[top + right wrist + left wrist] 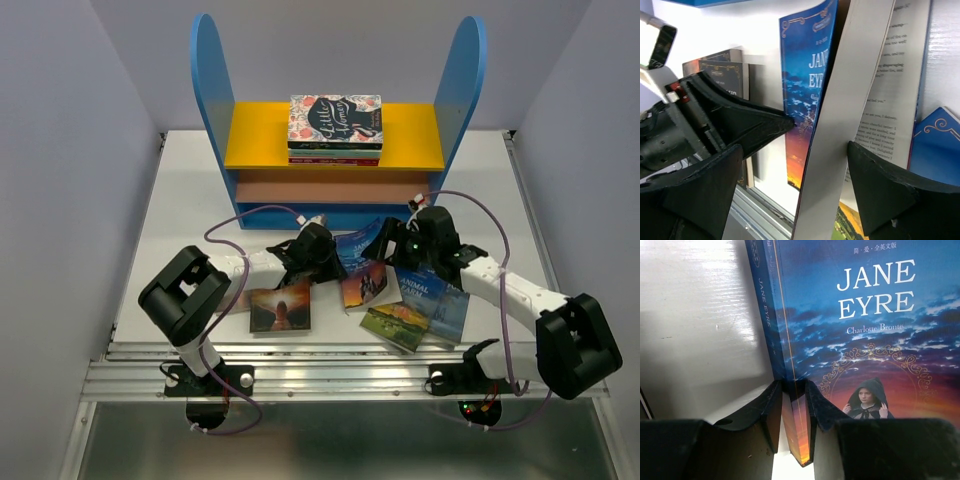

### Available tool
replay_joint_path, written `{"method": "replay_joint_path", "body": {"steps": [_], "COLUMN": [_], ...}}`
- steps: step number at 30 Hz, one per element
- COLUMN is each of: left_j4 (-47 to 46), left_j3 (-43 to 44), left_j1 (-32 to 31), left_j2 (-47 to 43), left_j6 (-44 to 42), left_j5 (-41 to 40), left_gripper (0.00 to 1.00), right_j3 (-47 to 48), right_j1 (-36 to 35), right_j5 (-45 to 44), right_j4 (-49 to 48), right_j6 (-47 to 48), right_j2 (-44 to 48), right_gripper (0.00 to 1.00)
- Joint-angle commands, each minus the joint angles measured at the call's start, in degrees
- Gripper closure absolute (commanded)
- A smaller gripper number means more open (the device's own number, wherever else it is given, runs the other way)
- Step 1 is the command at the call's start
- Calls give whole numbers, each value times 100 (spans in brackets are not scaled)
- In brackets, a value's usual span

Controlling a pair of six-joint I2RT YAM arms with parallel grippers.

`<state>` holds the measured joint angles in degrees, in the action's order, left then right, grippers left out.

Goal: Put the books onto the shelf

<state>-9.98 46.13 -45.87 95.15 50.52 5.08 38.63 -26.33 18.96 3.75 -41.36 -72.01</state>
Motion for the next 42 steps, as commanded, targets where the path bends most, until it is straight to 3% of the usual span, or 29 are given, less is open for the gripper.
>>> {"method": "replay_joint_path", "body": {"steps": [1,6,9,10,12,13,14,19,23,27,30,31,37,40,42], "left_j4": [13,-101,-110,-127,-145,-154,-162,-241,-390,-566,-628,-654,-778,-760,-717], "left_j3": [116,142,124,116,116,124,133,98,28,-60,-148,-174,-420,-735,-763], "left_j1": [-63,-72,-72,-72,-72,-72,-72,-72,-72,-72,-72,-72,-72,-72,-72], "left_j2": [-6,64,47,47,47,64,73,-40,-242,-559,-1014,-1121,-1920,-2944,-3089], "left_j6": [28,19,37,37,45,45,45,10,10,28,28,-16,-25,1,1], "left_j5": [81,248,248,248,265,274,291,274,248,204,169,151,11,-191,-296], "left_gripper": [68,72,72,72,72,72,72,72,68,47,5,1,1,1,1], "right_j3": [136,232,312,294,268,250,241,49,-258,-444,-497,-514,-550,-445,-366], "right_j1": [-162,-162,-162,-162,-162,-162,-162,-162,-162,-162,-162,-162,-162,-162,-162], "right_j5": [838,260,38,11,107,151,187,459,-120,-532,-683,-701,-981,-1070,-1061], "right_j4": [-419,124,311,285,188,144,109,-295,-734,-1007,-1008,-1025,-1043,-1008,-999], "right_j6": [-232,-91,23,58,120,129,146,103,-143,-223,-311,-372,-416,-574,-566], "right_j2": [-304,-568,-586,-552,-525,-525,-534,-446,107,905,1345,1460,2243,2734,2823], "right_gripper": [11,16,31,49,64,87,99,99,99,99,99,99,99,99,99]}}
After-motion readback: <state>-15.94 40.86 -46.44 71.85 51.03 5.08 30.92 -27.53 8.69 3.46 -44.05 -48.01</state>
